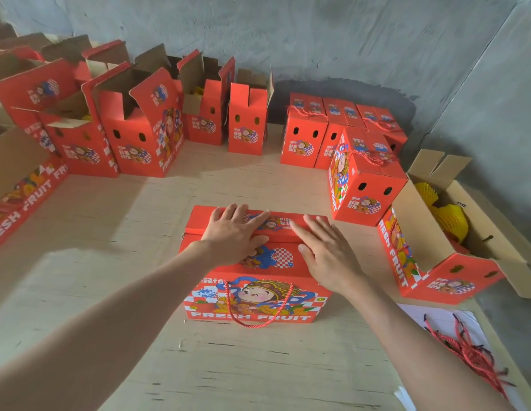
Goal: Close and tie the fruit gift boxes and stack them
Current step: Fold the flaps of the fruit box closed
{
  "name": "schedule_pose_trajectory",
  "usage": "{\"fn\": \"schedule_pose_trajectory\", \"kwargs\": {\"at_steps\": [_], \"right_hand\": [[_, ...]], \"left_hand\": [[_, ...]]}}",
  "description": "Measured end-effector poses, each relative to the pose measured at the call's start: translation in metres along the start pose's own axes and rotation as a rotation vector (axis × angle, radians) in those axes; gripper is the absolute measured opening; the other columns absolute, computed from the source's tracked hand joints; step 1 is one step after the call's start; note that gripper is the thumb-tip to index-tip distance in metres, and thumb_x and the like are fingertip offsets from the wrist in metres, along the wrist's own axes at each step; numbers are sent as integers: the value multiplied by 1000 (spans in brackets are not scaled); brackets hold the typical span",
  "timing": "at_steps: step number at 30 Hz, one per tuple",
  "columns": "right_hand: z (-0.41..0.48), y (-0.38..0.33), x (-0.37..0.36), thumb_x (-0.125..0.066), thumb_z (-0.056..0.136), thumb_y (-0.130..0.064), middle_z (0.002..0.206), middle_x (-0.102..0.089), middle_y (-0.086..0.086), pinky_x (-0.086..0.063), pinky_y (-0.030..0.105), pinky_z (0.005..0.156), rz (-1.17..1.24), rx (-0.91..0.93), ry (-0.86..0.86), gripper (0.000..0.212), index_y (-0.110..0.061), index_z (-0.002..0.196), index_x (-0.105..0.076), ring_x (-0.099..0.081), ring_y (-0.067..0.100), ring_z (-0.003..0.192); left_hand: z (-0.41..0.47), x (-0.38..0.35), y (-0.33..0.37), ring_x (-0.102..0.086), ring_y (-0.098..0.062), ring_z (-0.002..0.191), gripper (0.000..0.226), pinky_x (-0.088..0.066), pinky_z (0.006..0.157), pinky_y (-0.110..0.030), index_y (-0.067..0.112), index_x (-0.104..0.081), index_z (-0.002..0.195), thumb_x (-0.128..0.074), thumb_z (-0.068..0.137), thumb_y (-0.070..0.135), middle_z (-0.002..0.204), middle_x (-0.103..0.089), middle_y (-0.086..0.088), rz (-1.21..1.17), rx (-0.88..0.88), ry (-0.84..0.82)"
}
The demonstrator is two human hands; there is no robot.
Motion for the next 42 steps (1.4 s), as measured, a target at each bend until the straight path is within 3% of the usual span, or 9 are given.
{"fn": "schedule_pose_trajectory", "kwargs": {"at_steps": [4, 8, 17, 22, 26, 29, 31, 35, 42], "right_hand": [[-3, -3, 0, -28, 104, -35, 161, -5, -2, 4, 28, 117, -19, -21, 5, 51, -35, 151, -9, 1, 19, 148], [-13, -6, -13, -16, 102, -46, 159, 9, -7, 15, 24, 111, -8, -31, -68, 52, -37, 145, 10, 10, 15, 147], [-2, -7, -18, -18, 99, -54, 161, 6, -3, 6, 39, 117, -42, -65, -165, 57, -35, 152, -7, 9, 21, 148], [12, -20, -26, -14, 97, -58, 158, 18, -7, 11, 43, 116, -39, 3, -230, 57, -43, 149, 5, 19, 20, 146], [17, -16, -25, -24, 96, -59, 161, 3, -8, -1, 44, 116, 8, -5, -219, 55, -47, 148, -10, 5, 19, 147], [35, -10, -11, -31, 94, -60, 158, -17, -2, -10, 45, 112, -33, 35, -143, 52, -48, 144, -25, -11, 21, 144], [45, 2, -14, -25, 94, -64, 158, -16, 2, -6, 50, 114, -31, -2, -219, 53, -52, 145, -18, -7, 26, 145], [47, 10, -17, -17, 89, -70, 139, -38, 7, -21, 47, 108, -61, -29, -231, 56, -57, 143, -13, -31, 30, 131], [18, 14, -13, -21, 91, -68, 130, -44, 19, -25, 49, 100, -98, -251, -104, 60, -45, 146, -19, -38, 36, 123]], "left_hand": [[2, 0, 3, -12, -28, 143, 57, -14, 115, -49, 46, 4, 147, -17, 96, 60, 155, -16, -6, 18, 25, 9], [2, -10, 2, 1, -30, 146, 58, -4, 114, -56, 47, 11, 146, -12, 95, 61, 159, -2, -6, -7, 39, -36], [4, -21, 2, 19, -30, 144, 59, 8, 113, -56, 46, 19, 144, -4, 92, 63, 157, 21, -6, -37, 28, -113], [-20, -14, 16, 16, -19, 145, 63, 7, 115, -49, 30, 8, 151, -9, 96, 57, 159, 16, 0, -104, 6, -39], [-54, -21, 30, 12, -16, 146, 78, 4, 116, -48, 17, 3, 152, -4, 90, 63, 159, 12, 1, -81, 56, 12], [-58, -17, 32, 12, -15, 146, 95, 7, 115, -48, 17, 3, 152, 14, 74, 70, 159, 11, 2, -74, 86, 23], [-58, -15, 34, 11, -15, 146, 102, 8, 115, -46, 17, 3, 152, 19, 68, 73, 159, 10, 2, -68, 76, 31], [-60, -13, 32, 3, -14, 147, 110, 1, 117, -42, 21, -3, 152, 31, 63, 74, 160, 4, 4, -23, 35, 69], [-37, 7, 17, -17, -10, 145, 76, -2, 118, -42, 30, -32, 146, -1, 84, 60, 154, -23, 12, -119, -202, 108]]}}
Point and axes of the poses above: each hand's wrist, its own z-axis towards the middle knuckle, its own x-axis out of the back of the hand, y = z × x, the point moved 8 cm from there along z, towards the middle knuckle
